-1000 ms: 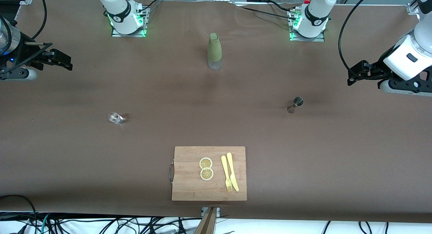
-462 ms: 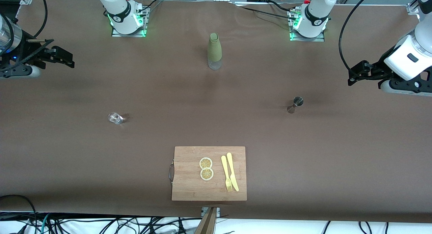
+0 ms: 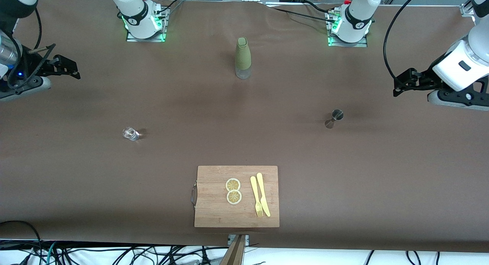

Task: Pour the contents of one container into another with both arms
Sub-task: 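Lower the right gripper to the glass while the left gripper reaches the jigger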

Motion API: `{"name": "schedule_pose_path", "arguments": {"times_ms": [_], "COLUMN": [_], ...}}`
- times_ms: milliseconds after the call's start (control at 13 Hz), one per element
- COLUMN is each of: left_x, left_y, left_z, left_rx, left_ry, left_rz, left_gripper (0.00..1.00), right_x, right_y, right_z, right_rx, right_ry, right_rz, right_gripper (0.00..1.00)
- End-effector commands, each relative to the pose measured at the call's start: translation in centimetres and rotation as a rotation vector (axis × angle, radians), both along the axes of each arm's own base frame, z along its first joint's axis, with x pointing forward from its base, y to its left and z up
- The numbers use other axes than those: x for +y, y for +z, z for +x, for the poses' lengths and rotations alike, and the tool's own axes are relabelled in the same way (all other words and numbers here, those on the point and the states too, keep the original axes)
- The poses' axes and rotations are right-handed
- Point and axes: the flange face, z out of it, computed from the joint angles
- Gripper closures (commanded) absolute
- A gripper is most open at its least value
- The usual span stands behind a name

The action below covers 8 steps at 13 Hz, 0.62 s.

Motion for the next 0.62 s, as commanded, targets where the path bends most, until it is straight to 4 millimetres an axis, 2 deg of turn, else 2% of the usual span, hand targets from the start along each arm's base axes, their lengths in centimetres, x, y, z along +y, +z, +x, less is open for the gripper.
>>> {"name": "schedule_pose_path", "arguments": {"times_ms": [0,154,231,308,462,538], "left_x": [0.4,0.8,1.6,3.1,4.5,5.9], "left_y": [-1.1,-3.4,-3.9,-5.2,-7.0,-7.8], "left_z": [-0.2,-0.3,-0.2,0.1,0.1,0.1], "left_rx": [0.028,0.073,0.078,0.097,0.118,0.116], "left_ry": [-0.178,-0.329,-0.390,-0.433,-0.564,-0.608], "left_rz": [-0.019,-0.026,-0.034,-0.055,-0.109,-0.154], "left_gripper": [0.00,0.00,0.00,0.00,0.00,0.00], "right_x": [-2.6,-4.3,-5.0,-5.6,-7.2,-8.2], "right_y": [-3.4,-5.3,-6.5,-7.6,-10.5,-12.1], "right_z": [-1.0,-1.1,-1.0,-0.6,0.3,0.7], "right_rx": [-0.015,-0.037,-0.032,-0.036,-0.061,-0.071], "right_ry": [0.104,0.176,0.214,0.252,0.368,0.418], "right_rz": [0.100,0.137,0.160,0.197,0.261,0.283], "right_gripper": [0.00,0.00,0.00,0.00,0.00,0.00]}}
